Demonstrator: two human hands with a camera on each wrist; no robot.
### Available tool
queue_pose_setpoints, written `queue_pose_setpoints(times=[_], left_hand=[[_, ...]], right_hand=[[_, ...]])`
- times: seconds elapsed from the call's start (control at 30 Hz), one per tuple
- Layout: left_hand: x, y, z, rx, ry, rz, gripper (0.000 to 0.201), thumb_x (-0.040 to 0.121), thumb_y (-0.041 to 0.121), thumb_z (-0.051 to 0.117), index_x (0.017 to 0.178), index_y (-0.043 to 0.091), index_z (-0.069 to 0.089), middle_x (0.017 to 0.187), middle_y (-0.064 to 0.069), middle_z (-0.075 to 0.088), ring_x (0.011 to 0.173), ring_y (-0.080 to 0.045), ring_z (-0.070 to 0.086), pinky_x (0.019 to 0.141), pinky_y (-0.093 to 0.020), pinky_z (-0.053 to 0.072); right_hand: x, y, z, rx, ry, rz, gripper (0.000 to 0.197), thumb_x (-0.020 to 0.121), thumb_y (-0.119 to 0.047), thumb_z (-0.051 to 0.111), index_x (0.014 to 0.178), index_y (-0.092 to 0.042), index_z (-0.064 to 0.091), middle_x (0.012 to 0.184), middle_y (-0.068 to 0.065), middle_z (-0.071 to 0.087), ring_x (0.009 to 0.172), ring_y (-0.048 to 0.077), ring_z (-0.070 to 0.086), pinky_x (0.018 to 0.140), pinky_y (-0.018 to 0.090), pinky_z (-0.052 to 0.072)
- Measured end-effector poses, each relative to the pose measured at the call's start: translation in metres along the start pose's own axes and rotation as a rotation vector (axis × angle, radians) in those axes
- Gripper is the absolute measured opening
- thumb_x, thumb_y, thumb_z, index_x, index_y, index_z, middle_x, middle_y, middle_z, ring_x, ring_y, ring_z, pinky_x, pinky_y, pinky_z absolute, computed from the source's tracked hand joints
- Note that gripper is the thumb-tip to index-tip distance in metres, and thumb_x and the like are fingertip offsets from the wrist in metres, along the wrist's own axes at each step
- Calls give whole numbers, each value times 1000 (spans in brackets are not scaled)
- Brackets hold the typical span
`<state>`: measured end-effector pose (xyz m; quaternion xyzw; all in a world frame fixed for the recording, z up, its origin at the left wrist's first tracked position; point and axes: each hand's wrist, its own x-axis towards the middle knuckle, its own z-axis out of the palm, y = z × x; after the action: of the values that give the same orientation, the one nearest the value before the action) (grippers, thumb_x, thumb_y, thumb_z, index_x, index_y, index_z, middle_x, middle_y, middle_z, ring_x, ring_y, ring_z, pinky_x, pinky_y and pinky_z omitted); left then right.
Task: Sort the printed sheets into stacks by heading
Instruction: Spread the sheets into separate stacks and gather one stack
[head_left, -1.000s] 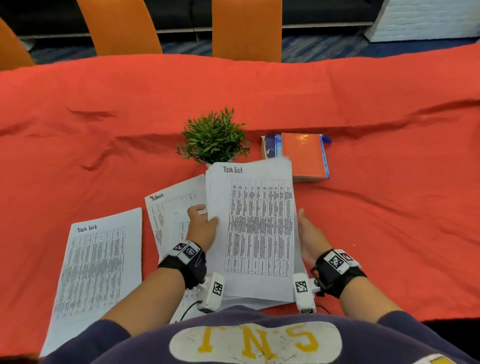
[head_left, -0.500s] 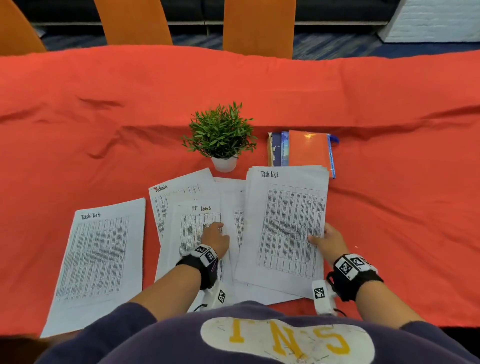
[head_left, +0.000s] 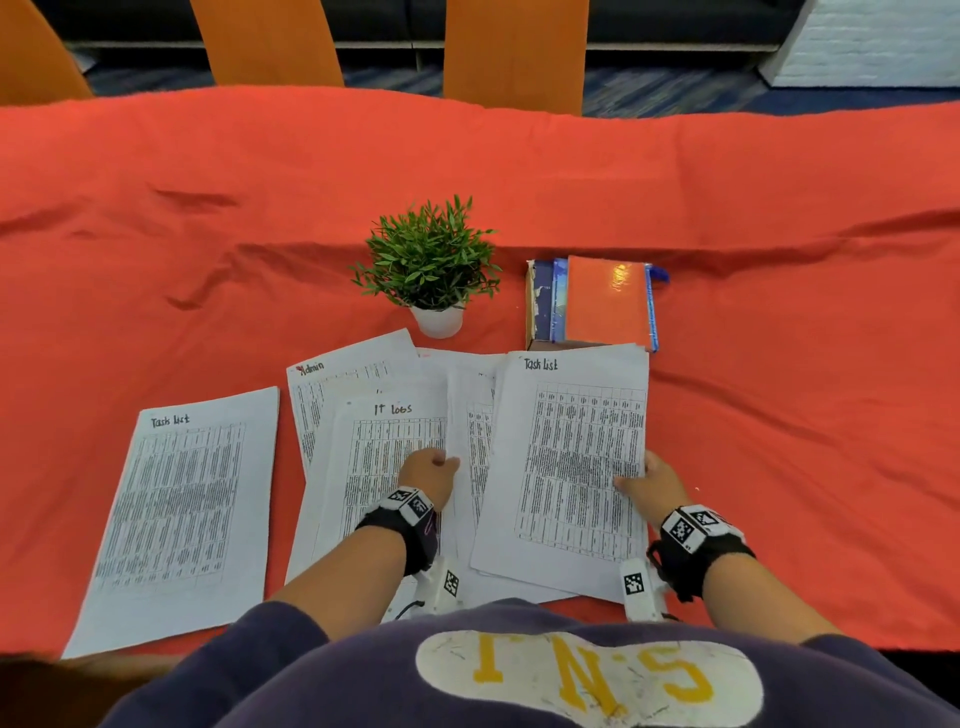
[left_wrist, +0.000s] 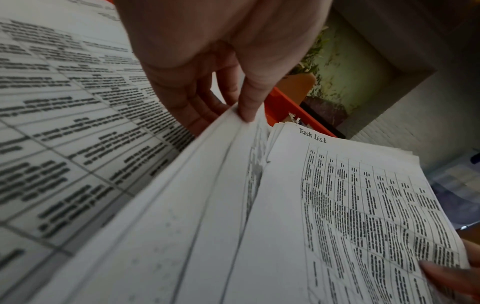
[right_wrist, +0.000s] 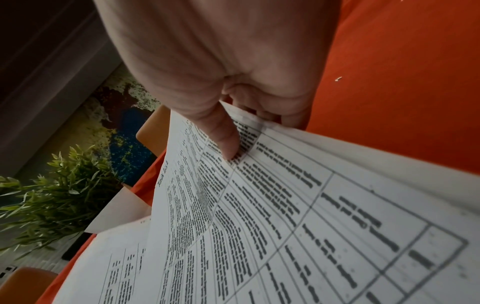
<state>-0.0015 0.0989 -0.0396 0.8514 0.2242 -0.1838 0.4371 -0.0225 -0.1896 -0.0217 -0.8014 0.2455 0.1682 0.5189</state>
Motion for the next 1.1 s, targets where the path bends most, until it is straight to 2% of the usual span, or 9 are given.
queue_pose_setpoints(times=[0.2,0.3,0.37,0.43,0.5,0.63,0.8,0.97,1.1], left_hand=[[-9,16,-15,-90,89,105,49,81,21,72,60,18,28,58,2,28,52,-15,25,50,-25,22],[-7,22,-22,-58,128,123,40,82,27,70,66,15,36,65,-4,37,61,-19,35,55,-28,27],[-8,26,-28,-2,140,138,19,87,24,65,87,10,51,84,-6,49,77,-21,47,64,-28,36],[-9,28,-35,63,146,140,30,91,18,59,118,6,54,112,-5,57,99,-26,56,83,-30,44],[-11,28,-44,123,158,179,33,93,13,54,125,5,53,120,-11,62,103,-30,60,86,-31,47],[-20,33,-72,199,251,252,21,93,8,45,113,8,55,101,-17,66,85,-33,63,75,-37,54],[-39,60,-123,277,503,412,18,91,4,41,99,14,54,68,-7,56,58,-27,51,52,-31,38],[-64,95,-167,-93,685,573,28,83,-3,45,93,18,60,78,2,61,66,-15,53,60,-25,42],[-63,103,-179,-354,612,570,20,84,1,45,84,18,55,70,3,50,57,-9,41,51,-21,34]], right_hand=[[11,8,-9,28,29,7,43,86,3,61,126,-10,54,127,9,61,113,27,58,100,40,44],[19,12,-10,29,38,18,42,86,2,61,126,-7,54,125,12,62,112,29,59,100,44,45],[23,15,-10,1,34,34,44,86,1,61,129,-6,52,126,10,61,116,30,57,102,45,44],[28,18,-9,-40,35,56,48,86,0,61,132,-6,48,130,11,58,119,31,55,103,47,43],[32,20,-6,-75,38,89,48,85,3,59,131,-2,45,126,14,58,113,30,57,97,43,48],[35,17,-3,-174,47,96,36,86,6,50,121,-1,49,106,15,61,81,23,60,59,29,52],[26,10,-2,-244,130,44,41,87,11,39,124,0,52,119,19,60,104,35,58,85,36,48],[13,1,-11,-104,133,24,47,89,12,37,131,-4,50,110,14,61,85,26,58,56,26,45],[5,-13,-27,36,170,-15,40,88,11,43,123,-5,52,108,15,61,78,22,56,64,32,50]])
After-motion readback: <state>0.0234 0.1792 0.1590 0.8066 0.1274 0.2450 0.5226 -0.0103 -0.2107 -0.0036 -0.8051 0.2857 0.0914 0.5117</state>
